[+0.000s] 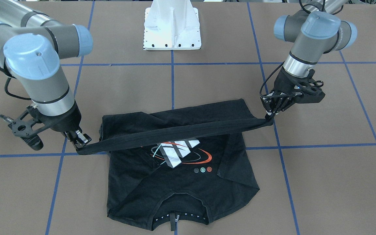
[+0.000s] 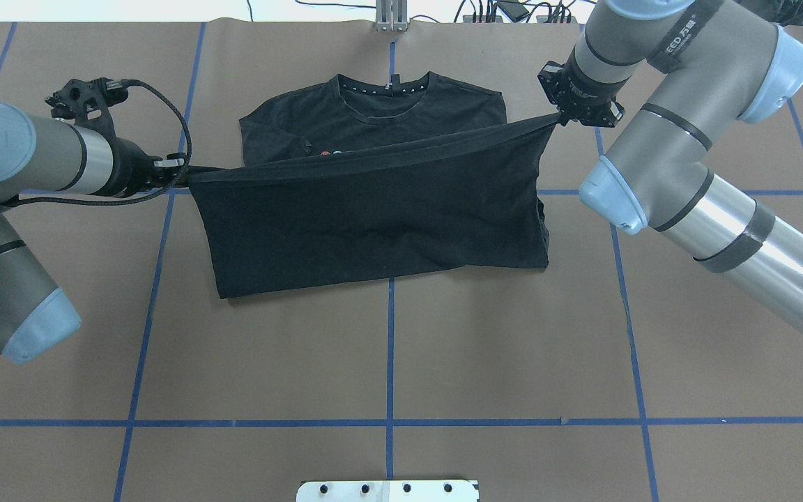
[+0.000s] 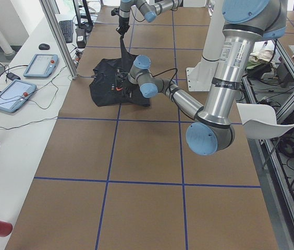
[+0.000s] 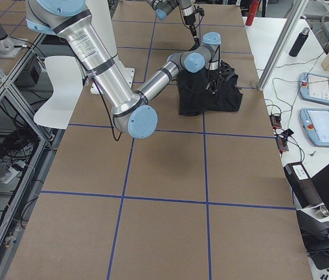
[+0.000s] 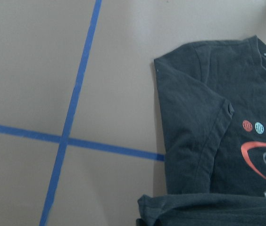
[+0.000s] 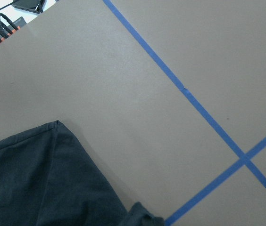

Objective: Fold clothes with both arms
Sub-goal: 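Lift the hem with both grippers and fold it toward the collar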

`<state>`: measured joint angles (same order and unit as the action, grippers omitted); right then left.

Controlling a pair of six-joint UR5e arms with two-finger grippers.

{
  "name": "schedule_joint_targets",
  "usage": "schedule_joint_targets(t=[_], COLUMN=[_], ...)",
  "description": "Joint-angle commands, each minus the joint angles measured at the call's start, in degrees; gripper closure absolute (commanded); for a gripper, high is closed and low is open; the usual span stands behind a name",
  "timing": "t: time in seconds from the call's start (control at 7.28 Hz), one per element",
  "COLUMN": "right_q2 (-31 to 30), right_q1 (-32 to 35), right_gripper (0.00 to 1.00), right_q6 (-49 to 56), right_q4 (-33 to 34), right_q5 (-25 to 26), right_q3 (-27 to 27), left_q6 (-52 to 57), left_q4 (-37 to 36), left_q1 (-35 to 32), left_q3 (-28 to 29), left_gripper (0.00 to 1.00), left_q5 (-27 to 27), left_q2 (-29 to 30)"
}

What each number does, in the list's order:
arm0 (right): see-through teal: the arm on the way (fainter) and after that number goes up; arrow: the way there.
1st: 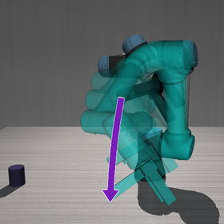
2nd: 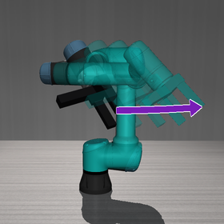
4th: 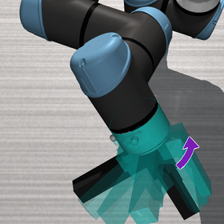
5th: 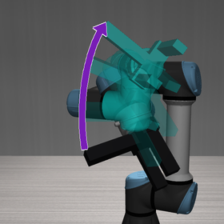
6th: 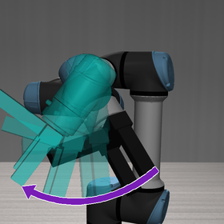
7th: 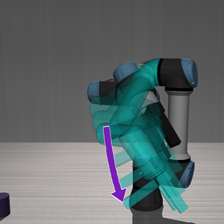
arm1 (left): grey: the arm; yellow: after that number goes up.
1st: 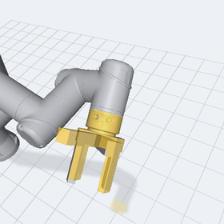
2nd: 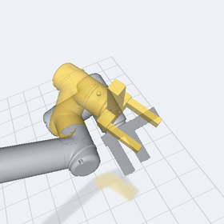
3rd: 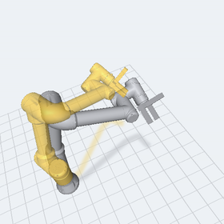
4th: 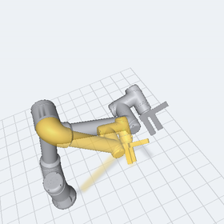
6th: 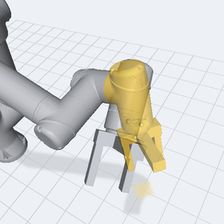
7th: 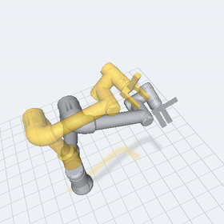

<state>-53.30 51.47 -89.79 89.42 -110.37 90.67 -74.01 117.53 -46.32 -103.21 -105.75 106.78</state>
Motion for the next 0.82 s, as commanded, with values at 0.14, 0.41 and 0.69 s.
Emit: schedule_joint_targets(t=[0.14,0.41,0.69], right_q2=[1.7,2.4,6.8], right_q1=[0.5,0.5,-0.1], right_gripper=[1.0,1.0,1.0], right_q6=[-0.2,0.5,0.2], right_q4=[-6.3,-6.6,-6.6], right_q5=[0.2,1.0,2.4], right_q3=[-6.8,-10.2,-15.9], left_q6=[0.3,0.3,0.2], left_q4=[0.4,7.3,11.3], left_q1=[-4.1,-4.9,-4.9], left_q3=[7.6,16.7,25.3], left_gripper=[1.0,1.0,1.0], left_q5=[0.0,0.2,3.4], left_q2=[6.9,10.6,14.7])
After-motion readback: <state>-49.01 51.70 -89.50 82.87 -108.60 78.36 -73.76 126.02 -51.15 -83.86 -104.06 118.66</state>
